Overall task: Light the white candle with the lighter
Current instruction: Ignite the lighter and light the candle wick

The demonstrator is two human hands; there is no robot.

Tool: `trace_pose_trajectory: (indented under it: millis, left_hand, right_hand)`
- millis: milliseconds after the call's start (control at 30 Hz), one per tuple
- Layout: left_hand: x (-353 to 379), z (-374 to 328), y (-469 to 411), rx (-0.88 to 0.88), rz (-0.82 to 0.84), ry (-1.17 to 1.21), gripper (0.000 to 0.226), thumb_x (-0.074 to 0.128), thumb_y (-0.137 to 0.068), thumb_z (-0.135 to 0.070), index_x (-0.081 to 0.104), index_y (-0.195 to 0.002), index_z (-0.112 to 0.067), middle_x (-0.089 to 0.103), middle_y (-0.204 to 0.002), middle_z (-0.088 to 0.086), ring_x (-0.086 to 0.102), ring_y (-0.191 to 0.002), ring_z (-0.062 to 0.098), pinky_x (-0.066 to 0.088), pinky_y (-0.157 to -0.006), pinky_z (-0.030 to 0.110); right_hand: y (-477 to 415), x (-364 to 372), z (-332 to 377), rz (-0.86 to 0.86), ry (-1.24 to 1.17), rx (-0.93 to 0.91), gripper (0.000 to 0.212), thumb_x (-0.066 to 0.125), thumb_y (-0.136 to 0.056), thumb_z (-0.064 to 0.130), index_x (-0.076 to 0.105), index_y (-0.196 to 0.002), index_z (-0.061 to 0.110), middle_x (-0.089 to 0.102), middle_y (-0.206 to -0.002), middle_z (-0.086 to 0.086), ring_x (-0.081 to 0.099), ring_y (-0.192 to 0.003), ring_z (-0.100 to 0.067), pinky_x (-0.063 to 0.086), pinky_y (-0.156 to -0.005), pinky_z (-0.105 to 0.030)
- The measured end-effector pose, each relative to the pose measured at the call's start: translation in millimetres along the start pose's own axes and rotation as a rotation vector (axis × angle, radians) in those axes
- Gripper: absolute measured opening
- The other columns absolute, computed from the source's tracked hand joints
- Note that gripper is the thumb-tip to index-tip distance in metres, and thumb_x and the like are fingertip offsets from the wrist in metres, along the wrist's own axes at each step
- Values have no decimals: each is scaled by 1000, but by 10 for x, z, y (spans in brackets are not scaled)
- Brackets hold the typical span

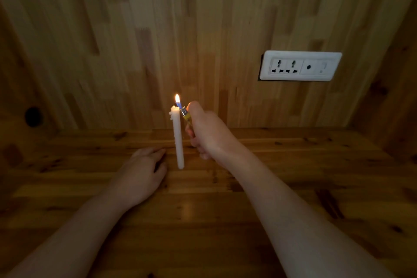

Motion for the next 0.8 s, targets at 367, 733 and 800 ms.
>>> trace_pose_trajectory:
  millis: [367, 733, 800]
  left_hand:
    - [10, 0, -5, -1, 1, 9, 53, 40, -91, -42, 39, -142, -24, 38, -148, -6, 29, -134, 15, 27, -109, 35]
    - [21, 17, -22, 3, 2, -1, 54, 41, -91, -42, 40, -141, -23, 40, -148, -4, 30, -133, 17, 27, -109, 35]
    - [21, 20, -24, 3, 0, -1, 54, 41, -90, -42, 41, -141, -23, 40, -147, -4, 30, -133, 17, 27, -109, 35]
  right_hand:
    - [25, 4, 18, -64, 59, 1, 36, 27, -99, 43, 40, -69, 27, 44, -68, -5, 40, -55, -18, 37, -52, -34]
    - [53, 24, 56, -5, 66, -60, 37, 20, -92, 44, 40, -67, 28, 42, -64, -5, 38, -54, -21, 39, -53, -41]
    - [50, 33, 67, 1, 91, -77, 34, 19, -90, 44, 39, -67, 29, 42, -66, -7, 39, -54, -23, 40, -54, -44]
Point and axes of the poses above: each hand's wrist, its own y-axis away from the middle knuckle, its own x-axis out of the palm, z = x × y, the point moved 4 cm from there along -y, towards the middle knuckle
